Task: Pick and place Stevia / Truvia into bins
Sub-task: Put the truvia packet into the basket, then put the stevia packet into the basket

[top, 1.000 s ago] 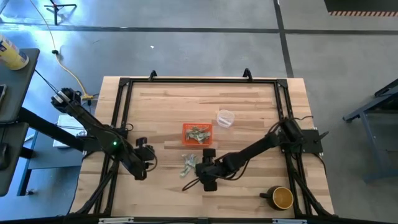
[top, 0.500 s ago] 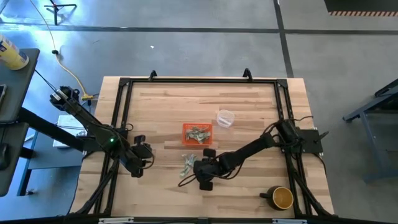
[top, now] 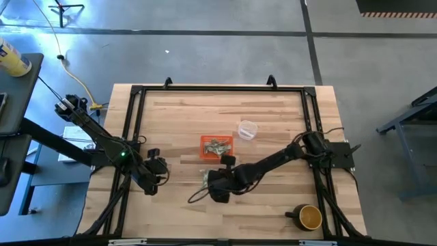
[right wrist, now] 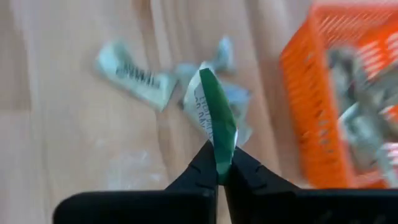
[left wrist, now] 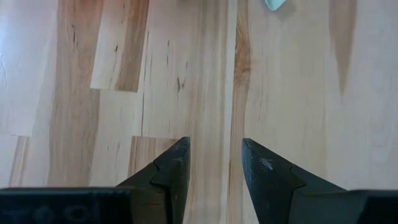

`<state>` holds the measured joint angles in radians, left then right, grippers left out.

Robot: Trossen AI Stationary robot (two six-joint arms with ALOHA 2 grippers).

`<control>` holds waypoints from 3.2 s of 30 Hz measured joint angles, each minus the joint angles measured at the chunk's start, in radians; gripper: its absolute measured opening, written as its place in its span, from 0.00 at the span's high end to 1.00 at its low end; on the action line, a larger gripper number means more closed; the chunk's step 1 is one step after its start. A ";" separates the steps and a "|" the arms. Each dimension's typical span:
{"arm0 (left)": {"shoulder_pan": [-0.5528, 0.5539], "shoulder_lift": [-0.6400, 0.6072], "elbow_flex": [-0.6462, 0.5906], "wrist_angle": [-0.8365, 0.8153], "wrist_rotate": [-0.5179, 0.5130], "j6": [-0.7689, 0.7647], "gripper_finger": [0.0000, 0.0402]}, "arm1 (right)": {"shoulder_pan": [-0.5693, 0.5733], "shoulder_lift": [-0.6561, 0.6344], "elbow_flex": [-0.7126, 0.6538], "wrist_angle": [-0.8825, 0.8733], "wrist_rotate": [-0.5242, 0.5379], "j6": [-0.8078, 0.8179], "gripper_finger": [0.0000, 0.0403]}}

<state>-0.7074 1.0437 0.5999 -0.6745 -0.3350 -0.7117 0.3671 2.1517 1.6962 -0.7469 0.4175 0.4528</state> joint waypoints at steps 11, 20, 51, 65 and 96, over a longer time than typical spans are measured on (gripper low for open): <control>0.000 0.000 0.000 0.069 -0.054 -0.100 0.56 | -0.173 -0.034 0.021 -0.161 0.078 -0.158 0.99; 0.000 0.001 0.000 0.157 -0.115 -0.159 0.56 | -0.291 -0.119 -0.107 -0.040 -0.162 -0.413 0.99; 0.289 0.373 0.079 0.582 0.155 0.028 0.55 | -0.074 -0.558 -0.505 -0.125 -0.060 -0.135 0.48; 0.251 0.672 0.346 0.467 0.177 -0.088 0.34 | 0.016 -0.797 -0.805 -0.105 0.074 0.027 0.48; 0.209 0.777 0.360 0.381 -0.050 -0.037 0.72 | -0.062 -0.831 -0.864 -0.052 0.158 0.018 0.48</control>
<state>-0.4984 1.8210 0.9600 -0.2937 -0.3852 -0.7484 0.3054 1.3205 0.8326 -0.7986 0.5758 0.4709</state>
